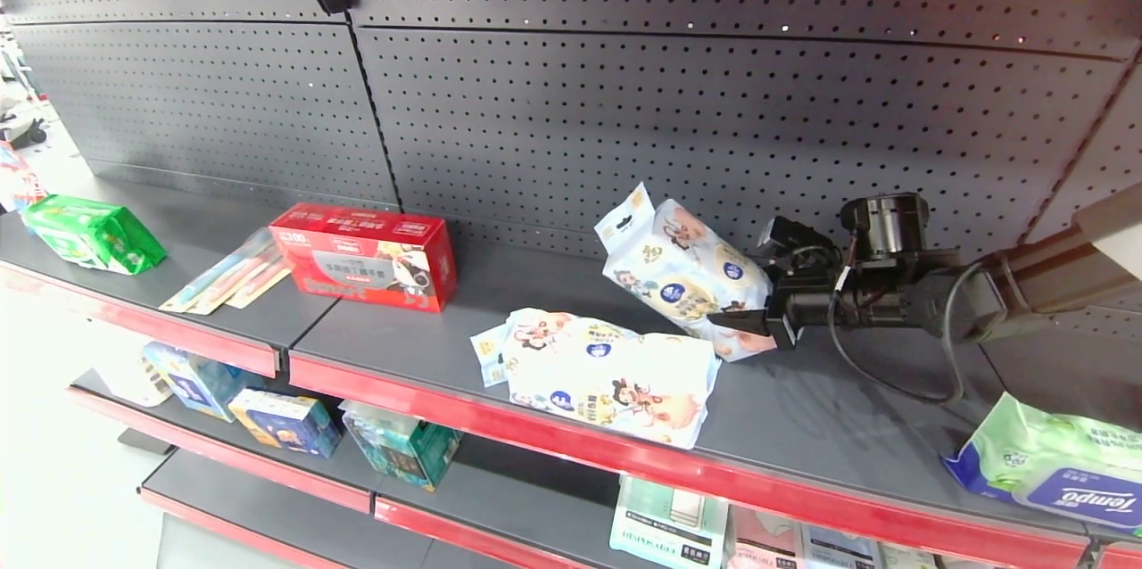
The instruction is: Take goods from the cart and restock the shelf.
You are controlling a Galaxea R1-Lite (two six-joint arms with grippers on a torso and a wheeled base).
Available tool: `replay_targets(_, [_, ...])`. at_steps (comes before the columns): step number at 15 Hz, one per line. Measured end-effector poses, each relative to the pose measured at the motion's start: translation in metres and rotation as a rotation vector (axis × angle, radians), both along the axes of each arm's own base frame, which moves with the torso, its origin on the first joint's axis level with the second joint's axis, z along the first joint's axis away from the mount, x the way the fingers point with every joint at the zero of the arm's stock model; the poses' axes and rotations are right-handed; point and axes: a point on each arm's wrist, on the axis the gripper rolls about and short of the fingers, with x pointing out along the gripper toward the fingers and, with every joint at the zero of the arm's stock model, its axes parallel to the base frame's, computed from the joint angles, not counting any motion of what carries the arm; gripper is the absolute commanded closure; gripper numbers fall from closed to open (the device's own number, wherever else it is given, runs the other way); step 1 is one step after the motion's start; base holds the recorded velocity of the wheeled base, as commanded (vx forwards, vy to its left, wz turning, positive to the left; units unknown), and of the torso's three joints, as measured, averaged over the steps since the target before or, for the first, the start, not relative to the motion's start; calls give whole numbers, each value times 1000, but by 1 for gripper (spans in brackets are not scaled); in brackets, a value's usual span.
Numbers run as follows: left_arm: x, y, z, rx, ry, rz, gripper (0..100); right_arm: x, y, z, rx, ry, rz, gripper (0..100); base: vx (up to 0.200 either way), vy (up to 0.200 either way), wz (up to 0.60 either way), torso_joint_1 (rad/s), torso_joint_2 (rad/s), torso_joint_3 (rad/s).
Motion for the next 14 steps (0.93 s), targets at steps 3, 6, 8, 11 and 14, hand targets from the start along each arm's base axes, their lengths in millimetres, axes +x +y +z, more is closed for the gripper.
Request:
replay_targets(3, [0, 0, 0, 0, 0, 0, 0, 4, -4, -4, -8, -1, -8, 100, 0, 0, 0, 0, 0, 0])
replay_targets(6, [0, 0, 0, 0, 0, 0, 0, 6, -5, -3, -28, -36, 2, 100, 0, 0, 0, 0, 0, 0])
replay_targets(8, [0, 0, 0, 0, 0, -1, 0, 10, -5, 3, -30, -63, -2, 100, 0, 0, 0, 0, 0, 0])
replay_targets(11, [0, 0, 0, 0, 0, 0, 0, 11, -5, 8, -29, -80, 0, 100, 0, 0, 0, 0, 0, 0])
replay_targets(14, [0, 0, 0, 0, 0, 0, 0, 10, -2, 10, -26, -89, 9, 100, 0, 0, 0, 0, 0, 0])
